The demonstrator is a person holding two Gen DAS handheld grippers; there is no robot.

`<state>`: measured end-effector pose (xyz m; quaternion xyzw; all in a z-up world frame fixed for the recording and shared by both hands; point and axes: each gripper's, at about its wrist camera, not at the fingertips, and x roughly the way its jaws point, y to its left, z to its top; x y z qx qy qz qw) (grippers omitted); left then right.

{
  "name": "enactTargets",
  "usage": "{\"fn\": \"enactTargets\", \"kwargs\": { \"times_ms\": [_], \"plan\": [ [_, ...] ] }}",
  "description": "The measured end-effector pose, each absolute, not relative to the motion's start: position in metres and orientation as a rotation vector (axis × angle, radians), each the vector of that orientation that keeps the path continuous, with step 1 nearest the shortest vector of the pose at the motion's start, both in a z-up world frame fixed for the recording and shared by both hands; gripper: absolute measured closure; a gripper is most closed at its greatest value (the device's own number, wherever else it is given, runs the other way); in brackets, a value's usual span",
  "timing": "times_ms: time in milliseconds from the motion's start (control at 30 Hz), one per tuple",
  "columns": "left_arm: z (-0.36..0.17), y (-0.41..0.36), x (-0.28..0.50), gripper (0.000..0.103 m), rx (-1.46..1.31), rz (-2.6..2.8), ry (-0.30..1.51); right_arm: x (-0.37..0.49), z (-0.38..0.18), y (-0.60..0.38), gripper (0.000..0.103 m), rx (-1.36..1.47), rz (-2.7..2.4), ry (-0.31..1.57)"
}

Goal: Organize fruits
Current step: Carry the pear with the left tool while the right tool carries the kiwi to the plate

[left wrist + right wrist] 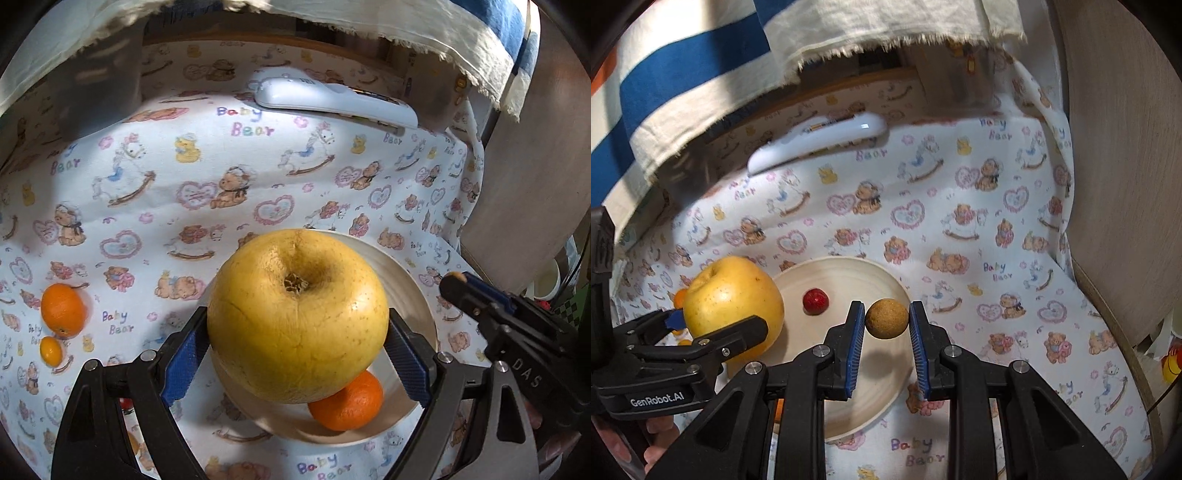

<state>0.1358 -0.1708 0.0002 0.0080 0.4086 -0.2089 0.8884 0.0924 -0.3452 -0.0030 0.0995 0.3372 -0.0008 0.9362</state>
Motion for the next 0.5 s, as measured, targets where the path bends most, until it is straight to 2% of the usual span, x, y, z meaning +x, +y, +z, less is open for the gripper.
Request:
{"fn": "enactTargets", "kwargs": {
  "times_ms": [500],
  "plan": [
    [-0.017, -0.182, 0.138, 0.014, 0.115, -0.424, 0.833, 0.094, -0.006, -0.341, 0.077, 0.180, -0.005, 0.714]
  ]
}}
